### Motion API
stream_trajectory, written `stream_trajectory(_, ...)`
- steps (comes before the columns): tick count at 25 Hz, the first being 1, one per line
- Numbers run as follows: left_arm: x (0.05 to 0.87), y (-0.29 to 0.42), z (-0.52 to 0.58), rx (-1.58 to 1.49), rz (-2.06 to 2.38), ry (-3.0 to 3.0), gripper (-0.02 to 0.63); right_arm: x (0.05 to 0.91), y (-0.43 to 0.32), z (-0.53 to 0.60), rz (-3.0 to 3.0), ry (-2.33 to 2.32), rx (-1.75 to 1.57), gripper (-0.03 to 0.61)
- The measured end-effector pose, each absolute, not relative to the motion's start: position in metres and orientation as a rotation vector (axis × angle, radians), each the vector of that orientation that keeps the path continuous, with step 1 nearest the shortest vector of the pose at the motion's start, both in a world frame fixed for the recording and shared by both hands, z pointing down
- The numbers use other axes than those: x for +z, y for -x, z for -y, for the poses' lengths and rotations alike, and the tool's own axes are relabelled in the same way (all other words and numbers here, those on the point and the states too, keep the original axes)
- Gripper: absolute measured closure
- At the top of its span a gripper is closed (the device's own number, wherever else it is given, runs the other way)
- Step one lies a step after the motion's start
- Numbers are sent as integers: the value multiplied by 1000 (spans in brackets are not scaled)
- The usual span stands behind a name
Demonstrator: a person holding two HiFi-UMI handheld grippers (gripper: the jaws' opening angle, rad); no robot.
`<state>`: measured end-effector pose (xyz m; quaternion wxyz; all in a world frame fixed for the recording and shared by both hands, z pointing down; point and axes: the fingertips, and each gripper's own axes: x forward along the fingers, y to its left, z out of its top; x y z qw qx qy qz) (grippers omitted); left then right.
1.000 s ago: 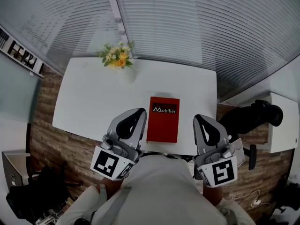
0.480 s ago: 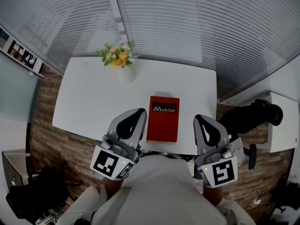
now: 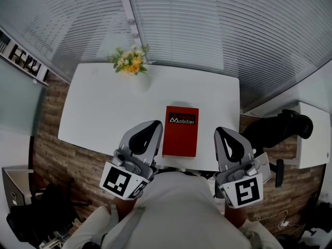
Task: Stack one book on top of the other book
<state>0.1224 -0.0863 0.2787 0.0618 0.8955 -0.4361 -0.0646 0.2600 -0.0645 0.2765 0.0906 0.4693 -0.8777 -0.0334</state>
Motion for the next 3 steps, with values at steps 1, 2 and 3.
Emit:
stream_trajectory(1,279,-122,86,-195,1318,-2708,609,277,-260,64,2608,-1395,-99,574)
stream_trajectory(2,279,-122,86,-196,1317,-2707,609,277,-260,64,2607,-1394,-100,574)
stream_trajectory(3,280,-123,86,-196,1316,-2707,609,277,-260,64,2606,-1394,-100,574)
